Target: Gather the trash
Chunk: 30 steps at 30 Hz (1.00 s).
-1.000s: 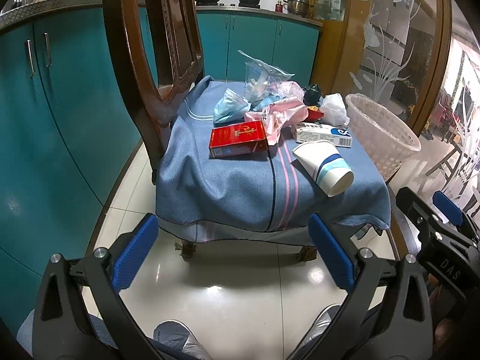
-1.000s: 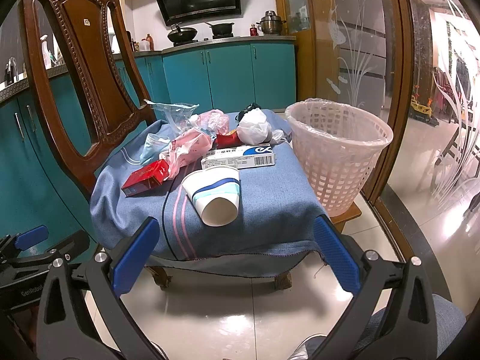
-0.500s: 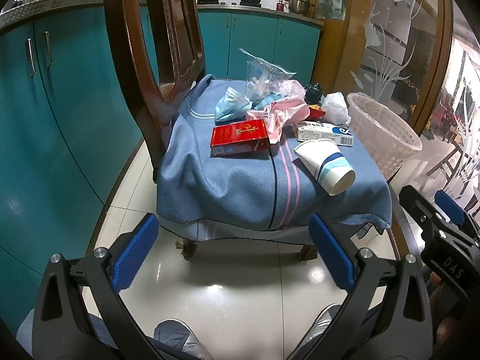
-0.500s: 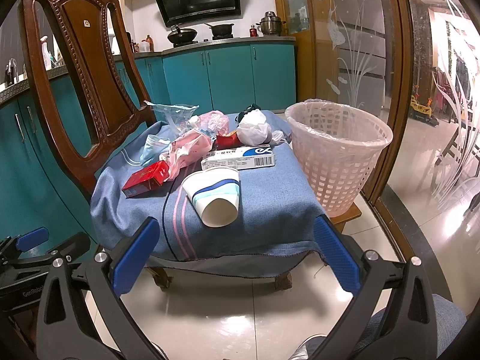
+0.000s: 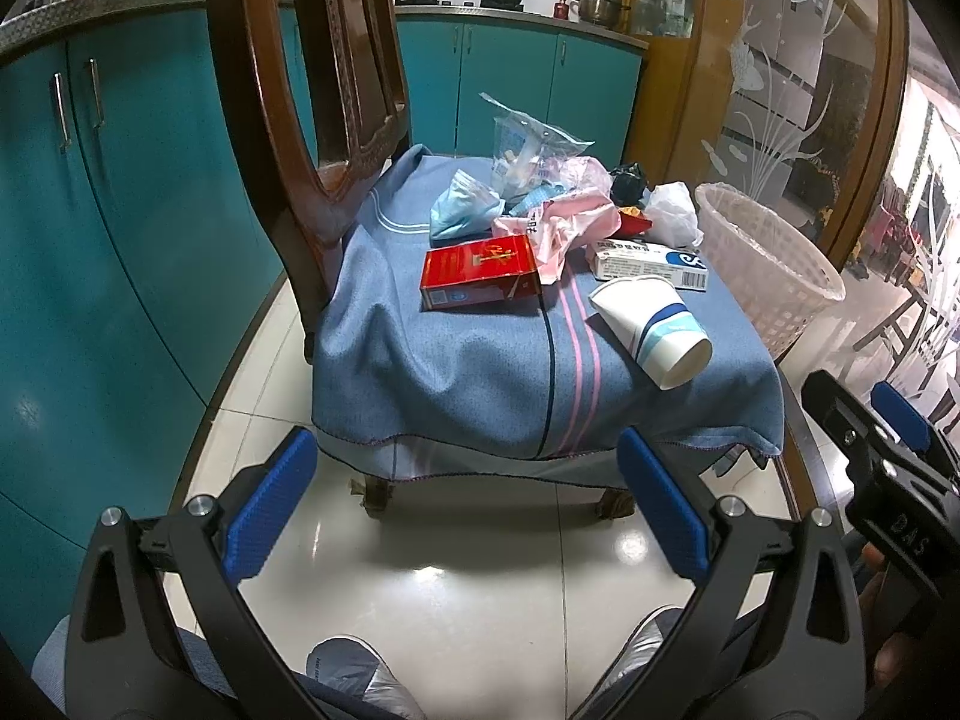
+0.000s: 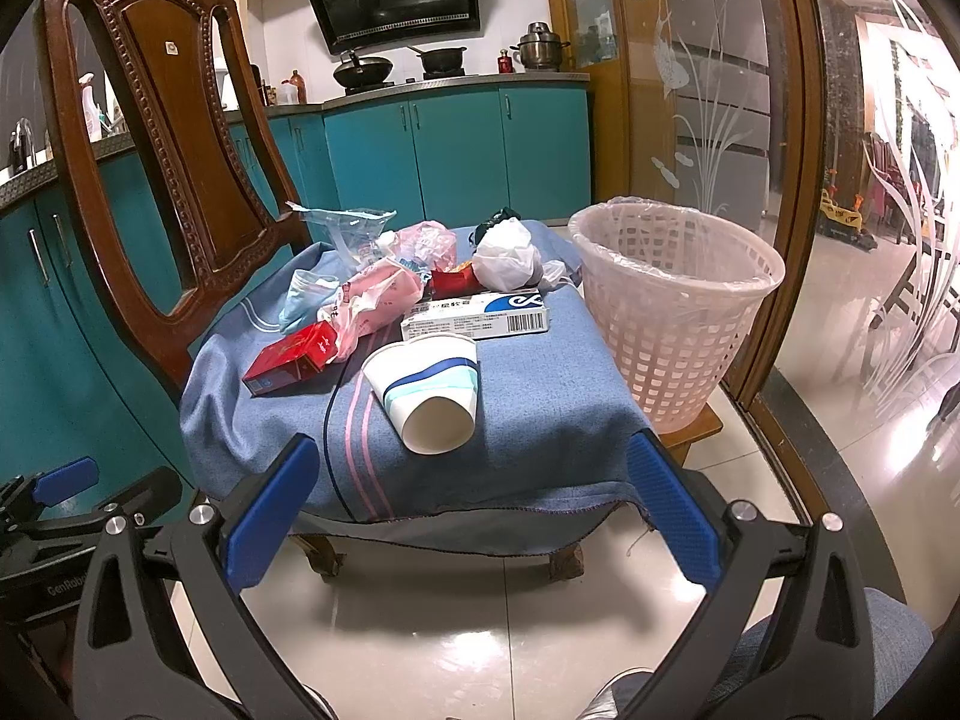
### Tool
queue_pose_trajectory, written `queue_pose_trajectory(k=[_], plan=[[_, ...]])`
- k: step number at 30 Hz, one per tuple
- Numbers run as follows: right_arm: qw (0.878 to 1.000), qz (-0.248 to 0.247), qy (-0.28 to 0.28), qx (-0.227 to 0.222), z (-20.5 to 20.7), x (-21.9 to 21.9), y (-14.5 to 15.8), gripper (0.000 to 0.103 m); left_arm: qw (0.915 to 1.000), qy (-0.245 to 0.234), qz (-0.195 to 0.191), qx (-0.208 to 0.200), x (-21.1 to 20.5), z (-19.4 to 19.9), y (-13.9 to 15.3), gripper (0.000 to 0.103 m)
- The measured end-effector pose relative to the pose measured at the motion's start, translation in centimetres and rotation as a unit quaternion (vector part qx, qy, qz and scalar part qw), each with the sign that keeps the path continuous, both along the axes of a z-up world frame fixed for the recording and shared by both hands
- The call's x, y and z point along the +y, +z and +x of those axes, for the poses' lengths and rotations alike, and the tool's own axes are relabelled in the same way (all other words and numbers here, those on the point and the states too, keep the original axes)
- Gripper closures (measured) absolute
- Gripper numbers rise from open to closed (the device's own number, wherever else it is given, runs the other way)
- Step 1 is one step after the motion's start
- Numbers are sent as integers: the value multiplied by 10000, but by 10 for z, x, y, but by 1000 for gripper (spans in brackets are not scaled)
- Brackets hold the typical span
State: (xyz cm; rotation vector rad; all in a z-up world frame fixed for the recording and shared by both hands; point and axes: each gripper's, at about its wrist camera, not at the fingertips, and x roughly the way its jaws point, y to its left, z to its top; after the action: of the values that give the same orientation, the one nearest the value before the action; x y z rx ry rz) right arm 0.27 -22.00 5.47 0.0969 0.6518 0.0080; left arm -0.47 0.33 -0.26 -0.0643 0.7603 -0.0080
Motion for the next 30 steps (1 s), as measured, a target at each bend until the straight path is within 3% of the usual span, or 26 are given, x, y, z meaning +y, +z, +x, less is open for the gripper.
queue_pose_trajectory(k=[5,9,14,20,25,30], plan=[[10000,33,-16,3,0,-2,1,2,9993,83,-310,197,4,13,-3,3],[9999,86,-82,80,4,-6,-1,2,9993,84,-290,201,4,32,2,3],[9995,183,-148,196,13,-10,-7,3,9978,96,-555,352,6,77,2,3],[9991,253,-171,309,26,-12,-14,3,9955,182,-610,700,0,136,-20,3],[9987,275,-188,386,34,-14,-20,3,9952,362,-610,681,-1,164,-33,3],[9985,271,-193,440,40,-17,-25,3,9925,448,-660,931,4,190,-49,3]])
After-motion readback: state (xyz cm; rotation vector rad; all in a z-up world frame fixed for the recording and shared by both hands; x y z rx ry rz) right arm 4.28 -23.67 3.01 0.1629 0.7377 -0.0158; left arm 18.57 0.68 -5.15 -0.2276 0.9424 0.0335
